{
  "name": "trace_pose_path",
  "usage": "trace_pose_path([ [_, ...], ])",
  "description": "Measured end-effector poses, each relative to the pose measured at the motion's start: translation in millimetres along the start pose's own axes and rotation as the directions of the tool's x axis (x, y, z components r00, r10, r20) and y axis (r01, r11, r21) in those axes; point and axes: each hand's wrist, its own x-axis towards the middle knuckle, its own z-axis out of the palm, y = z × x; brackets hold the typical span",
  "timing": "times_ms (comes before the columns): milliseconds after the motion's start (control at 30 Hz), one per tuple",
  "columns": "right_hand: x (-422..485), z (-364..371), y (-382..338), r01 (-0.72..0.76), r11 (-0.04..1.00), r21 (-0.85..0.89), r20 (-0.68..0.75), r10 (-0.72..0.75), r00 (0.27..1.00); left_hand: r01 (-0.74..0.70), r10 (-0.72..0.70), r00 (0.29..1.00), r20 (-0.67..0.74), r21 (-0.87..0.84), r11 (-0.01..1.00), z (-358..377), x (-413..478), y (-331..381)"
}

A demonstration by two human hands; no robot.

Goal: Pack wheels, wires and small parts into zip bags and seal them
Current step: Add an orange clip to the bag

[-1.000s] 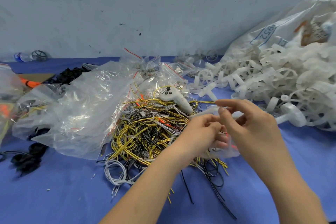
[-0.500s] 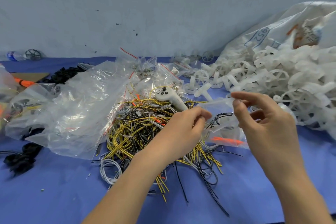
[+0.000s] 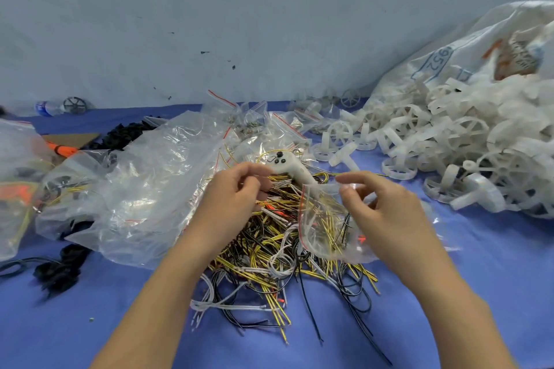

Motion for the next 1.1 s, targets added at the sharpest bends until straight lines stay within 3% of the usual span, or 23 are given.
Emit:
trace_pose_path([
  [100, 5.3, -1.1, 3.7, -0.049, 0.998, -0.05, 0.227, 0.059, 0.972, 0.005, -0.006, 0.992, -0.123, -0.007, 1.0, -12.0, 9.4, 2.7],
  [167, 10.3, -3.1, 5.1, -0.081, 0.994, -0.071, 0.305, 0.099, 0.947, 0.006, -0.009, 0.982, -0.189, -0.014, 1.0, -17.6, 26.3, 8.7],
  [267, 25.6, -9.2, 6.1, -0.05, 0.989, -0.138, 0.223, 0.081, 0.972, 0.01, 0.007, 0.981, -0.196, 0.086, 0.996, -17.6, 69.6, 15.5],
  [367, 37.7, -17.0, 12.2, -0.055, 0.986, -0.155, 0.161, 0.08, 0.984, 0.09, -0.073, 0.994, -0.082, 0.225, 0.97, -4.6, 124.7, 8.7],
  [467, 43.8, -18.5, 21.3, -0.076, 0.991, -0.106, 0.196, 0.096, 0.976, 0.183, -0.186, 0.982, -0.025, 0.344, 0.921, 9.0, 179.2, -9.4],
  [567, 48.7, -13.9, 26.5, -0.108, 0.992, -0.059, 0.257, 0.12, 0.959, 0.159, -0.187, 0.982, 0.015, 0.467, 0.87, 22.7, 218.7, -21.1],
  [633, 52.0, -10.7, 29.3, -0.144, 0.989, -0.033, 0.294, 0.147, 0.944, 0.059, -0.145, 0.985, 0.091, 0.614, 0.787, 37.5, 237.7, -24.4],
  [733, 55.4, -9.6, 32.8, -0.178, 0.984, 0.014, 0.328, 0.163, 0.931, -0.165, -0.059, 0.968, 0.242, 0.8, 0.577, 65.8, 259.1, -26.9],
  [800, 55.9, -8.8, 34.9, -0.177, 0.983, 0.048, 0.316, 0.153, 0.936, -0.256, -0.079, 0.943, 0.322, 0.859, 0.443, 84.6, 271.2, -29.1],
  [967, 53.6, -7.1, 38.7, -0.145, 0.987, 0.068, 0.306, 0.118, 0.945, -0.25, -0.266, 0.924, 0.274, 0.961, 0.12, 97.2, 278.7, -38.4],
  [1033, 54.2, -8.7, 39.6, -0.163, 0.982, 0.094, 0.31, 0.127, 0.942, -0.263, -0.258, 0.932, 0.254, 0.965, -0.001, 94.2, 278.4, -36.6],
  [1100, 56.5, -9.4, 39.7, -0.186, 0.976, 0.11, 0.318, 0.143, 0.937, -0.261, -0.194, 0.949, 0.249, 0.965, -0.038, 86.7, 279.7, -31.4],
])
